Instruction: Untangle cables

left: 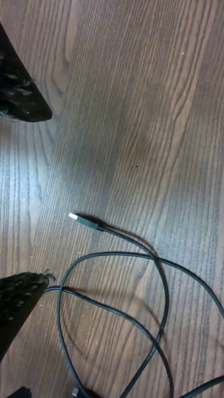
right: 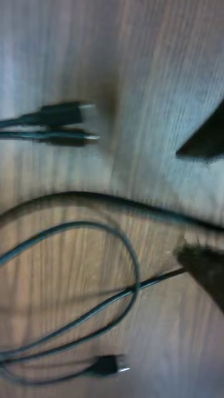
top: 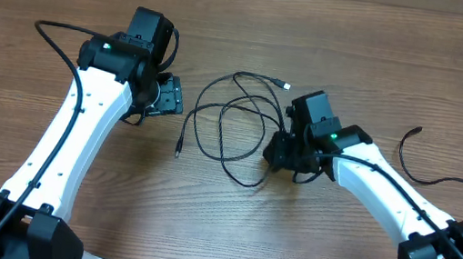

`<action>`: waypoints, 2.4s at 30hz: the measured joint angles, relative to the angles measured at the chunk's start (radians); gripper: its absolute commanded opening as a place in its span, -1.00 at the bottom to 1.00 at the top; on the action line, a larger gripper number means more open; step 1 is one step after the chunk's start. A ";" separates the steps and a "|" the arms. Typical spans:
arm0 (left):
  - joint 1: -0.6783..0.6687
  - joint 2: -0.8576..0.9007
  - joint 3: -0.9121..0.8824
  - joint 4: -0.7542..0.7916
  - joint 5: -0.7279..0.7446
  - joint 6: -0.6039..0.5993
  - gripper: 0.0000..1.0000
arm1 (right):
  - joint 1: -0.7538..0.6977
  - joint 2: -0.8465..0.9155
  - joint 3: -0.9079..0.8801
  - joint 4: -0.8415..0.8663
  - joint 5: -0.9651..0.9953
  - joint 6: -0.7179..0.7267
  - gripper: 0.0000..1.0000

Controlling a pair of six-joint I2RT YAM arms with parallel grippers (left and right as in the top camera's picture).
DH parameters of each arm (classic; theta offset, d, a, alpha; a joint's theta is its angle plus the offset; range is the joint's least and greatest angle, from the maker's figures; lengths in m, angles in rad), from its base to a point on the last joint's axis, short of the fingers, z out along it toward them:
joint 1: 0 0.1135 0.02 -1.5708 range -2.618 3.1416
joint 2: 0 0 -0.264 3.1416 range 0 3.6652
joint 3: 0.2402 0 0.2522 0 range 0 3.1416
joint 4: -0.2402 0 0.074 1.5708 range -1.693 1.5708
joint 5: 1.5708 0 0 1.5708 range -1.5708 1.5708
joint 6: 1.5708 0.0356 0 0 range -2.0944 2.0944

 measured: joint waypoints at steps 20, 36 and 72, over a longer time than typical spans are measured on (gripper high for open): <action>0.000 0.000 -0.001 0.005 0.021 0.000 0.61 | -0.050 0.013 0.819 -0.587 0.268 -0.157 -0.93; 0.000 0.000 -0.001 0.028 0.041 0.000 0.68 | -0.069 0.005 1.385 -0.518 0.260 -0.213 -0.93; 0.000 0.000 -0.001 0.040 0.048 0.000 0.69 | -0.762 0.192 1.386 -0.865 0.611 -0.244 -0.92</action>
